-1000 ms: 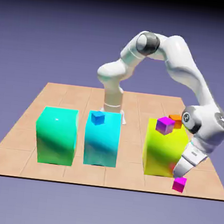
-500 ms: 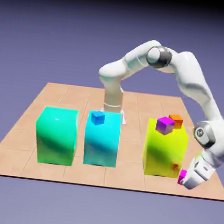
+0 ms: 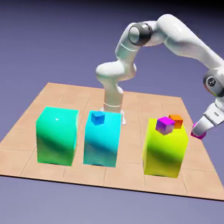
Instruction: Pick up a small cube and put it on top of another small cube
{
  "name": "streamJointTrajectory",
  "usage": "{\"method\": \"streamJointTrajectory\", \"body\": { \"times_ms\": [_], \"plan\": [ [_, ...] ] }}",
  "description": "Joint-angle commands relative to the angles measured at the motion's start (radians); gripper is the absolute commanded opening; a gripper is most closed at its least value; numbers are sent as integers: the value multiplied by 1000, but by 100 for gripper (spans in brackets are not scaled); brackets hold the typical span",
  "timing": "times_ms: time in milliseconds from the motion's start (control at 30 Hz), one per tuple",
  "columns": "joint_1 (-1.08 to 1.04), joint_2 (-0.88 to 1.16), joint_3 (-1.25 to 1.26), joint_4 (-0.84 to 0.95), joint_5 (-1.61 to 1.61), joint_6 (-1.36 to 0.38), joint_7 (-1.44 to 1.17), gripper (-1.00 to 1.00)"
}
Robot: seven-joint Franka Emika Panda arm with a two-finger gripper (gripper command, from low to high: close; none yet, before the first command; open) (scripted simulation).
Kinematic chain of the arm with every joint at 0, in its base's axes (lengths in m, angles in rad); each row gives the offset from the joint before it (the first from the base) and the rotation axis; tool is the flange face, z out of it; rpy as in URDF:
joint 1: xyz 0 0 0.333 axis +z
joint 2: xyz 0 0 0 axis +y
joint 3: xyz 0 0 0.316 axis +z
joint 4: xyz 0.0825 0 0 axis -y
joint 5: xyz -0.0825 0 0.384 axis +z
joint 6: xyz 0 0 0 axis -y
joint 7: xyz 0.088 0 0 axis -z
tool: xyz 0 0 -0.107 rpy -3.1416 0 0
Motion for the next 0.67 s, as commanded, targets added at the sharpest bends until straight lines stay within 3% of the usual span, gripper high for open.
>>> {"method": "streamJointTrajectory", "body": {
  "times_ms": [0, 200, 333, 533, 567, 633],
  "plan": [
    [-36, -34, 36, -14, -9, -20, 29, -100],
    [-254, -222, 221, -97, -25, -128, 181, -100],
    [-336, -202, 147, -139, 75, -97, 123, -100],
    [-341, -233, 145, -345, 81, 79, 116, -100],
    [-341, -233, 145, -345, 81, 79, 116, 100],
    [-340, -227, 146, -309, 80, 48, 118, 100]
  ]
}}
